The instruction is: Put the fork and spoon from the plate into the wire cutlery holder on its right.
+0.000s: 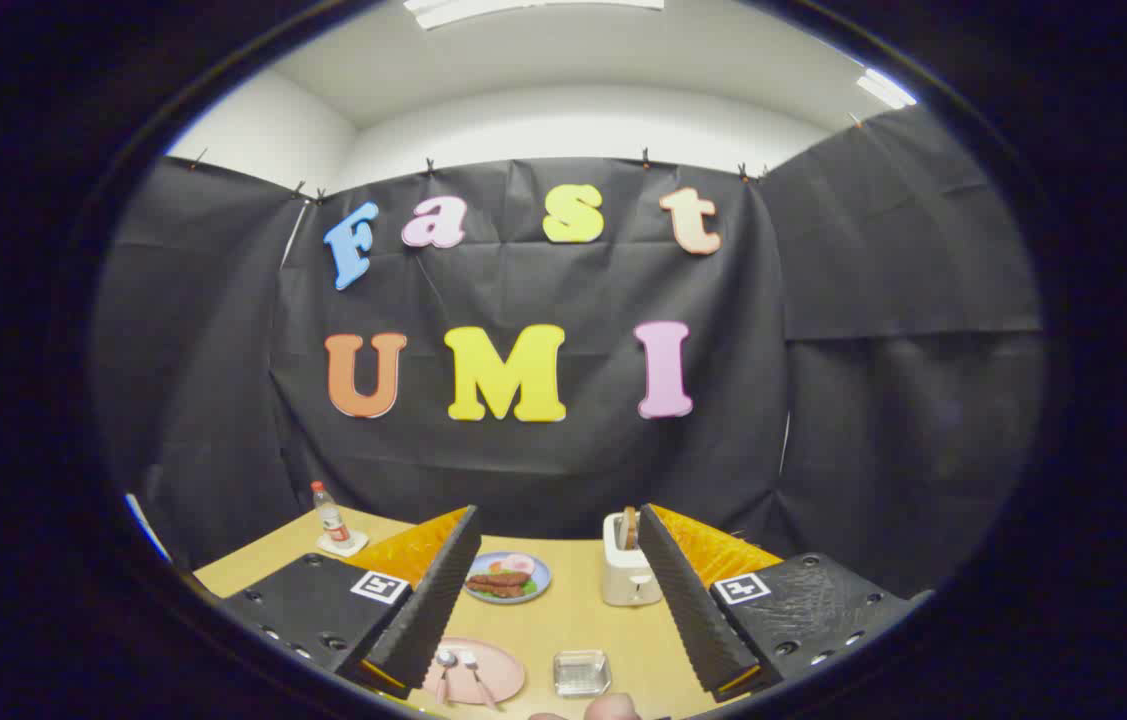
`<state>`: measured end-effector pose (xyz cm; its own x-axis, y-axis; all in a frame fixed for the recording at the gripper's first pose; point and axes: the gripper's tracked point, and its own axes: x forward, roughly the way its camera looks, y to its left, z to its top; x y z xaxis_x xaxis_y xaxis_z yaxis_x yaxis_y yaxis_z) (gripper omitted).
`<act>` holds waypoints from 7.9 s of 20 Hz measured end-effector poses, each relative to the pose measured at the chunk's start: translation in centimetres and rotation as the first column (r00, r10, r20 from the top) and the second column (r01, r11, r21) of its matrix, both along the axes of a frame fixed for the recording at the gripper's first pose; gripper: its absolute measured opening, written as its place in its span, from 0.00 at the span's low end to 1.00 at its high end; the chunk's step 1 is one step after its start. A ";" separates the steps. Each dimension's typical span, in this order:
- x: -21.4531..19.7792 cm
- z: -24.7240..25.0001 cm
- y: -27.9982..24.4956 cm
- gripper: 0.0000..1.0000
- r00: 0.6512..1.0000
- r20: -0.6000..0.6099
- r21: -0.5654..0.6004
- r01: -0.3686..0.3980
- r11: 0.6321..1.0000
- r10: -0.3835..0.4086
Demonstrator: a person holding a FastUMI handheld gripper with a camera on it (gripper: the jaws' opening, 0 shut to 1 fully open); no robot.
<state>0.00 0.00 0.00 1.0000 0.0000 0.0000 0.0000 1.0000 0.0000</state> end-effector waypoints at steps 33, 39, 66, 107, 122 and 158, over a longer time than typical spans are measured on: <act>0.3 -26.2 5.7 0.97 0.447 -0.888 -0.059 -0.351 0.935 0.112; 0.3 -33.4 6.5 0.97 0.235 -0.972 -0.064 -0.365 0.929 0.025; 2.2 -40.9 6.6 0.07 0.040 -0.996 -0.092 -0.322 0.942 -0.084; -2.3 -26.3 -3.2 0.01 -0.335 -0.935 0.058 0.173 0.983 0.114; 0.2 -27.0 -4.3 0.05 -0.452 -0.888 0.027 0.144 0.989 0.090; -1.3 -38.9 14.1 0.77 -0.059 -0.998 0.019 -0.068 0.997 0.015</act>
<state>-1.31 14.08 -38.88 -0.0592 0.0150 -0.9981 -0.0683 0.9975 0.0191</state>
